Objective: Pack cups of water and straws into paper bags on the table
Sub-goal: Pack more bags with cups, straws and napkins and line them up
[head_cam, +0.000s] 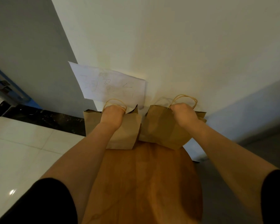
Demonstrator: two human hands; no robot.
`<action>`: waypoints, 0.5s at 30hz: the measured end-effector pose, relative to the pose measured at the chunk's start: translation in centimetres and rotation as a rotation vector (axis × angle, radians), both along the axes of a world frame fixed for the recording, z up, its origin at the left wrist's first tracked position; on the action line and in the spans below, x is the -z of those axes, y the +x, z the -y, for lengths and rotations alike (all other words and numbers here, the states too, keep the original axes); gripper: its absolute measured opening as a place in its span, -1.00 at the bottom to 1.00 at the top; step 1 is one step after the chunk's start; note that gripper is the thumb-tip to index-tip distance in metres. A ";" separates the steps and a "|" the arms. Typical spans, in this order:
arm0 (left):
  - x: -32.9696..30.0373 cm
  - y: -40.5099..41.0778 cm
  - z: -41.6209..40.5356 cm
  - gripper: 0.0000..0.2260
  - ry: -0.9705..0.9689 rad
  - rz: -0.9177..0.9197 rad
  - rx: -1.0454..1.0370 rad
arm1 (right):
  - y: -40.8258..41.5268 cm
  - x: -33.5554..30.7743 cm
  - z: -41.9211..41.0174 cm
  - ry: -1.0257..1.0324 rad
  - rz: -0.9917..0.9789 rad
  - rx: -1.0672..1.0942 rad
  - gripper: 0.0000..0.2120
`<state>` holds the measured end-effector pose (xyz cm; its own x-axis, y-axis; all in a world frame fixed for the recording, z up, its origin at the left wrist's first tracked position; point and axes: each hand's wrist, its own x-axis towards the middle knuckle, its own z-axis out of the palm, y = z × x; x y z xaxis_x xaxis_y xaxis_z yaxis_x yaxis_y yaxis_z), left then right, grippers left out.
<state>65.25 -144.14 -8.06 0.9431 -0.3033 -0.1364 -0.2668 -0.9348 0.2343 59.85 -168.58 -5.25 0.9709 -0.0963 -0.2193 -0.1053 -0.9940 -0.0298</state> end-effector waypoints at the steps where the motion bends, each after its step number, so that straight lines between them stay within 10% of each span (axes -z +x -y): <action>1: 0.0 0.2 0.4 -0.72 -0.017 -0.006 0.003 | 0.1 -0.1 0.0 -0.009 -0.001 -0.004 -0.75; 15: 1.4 2.1 4.9 -0.78 -0.074 0.047 0.051 | -0.1 1.8 0.6 0.040 -0.020 0.047 -0.73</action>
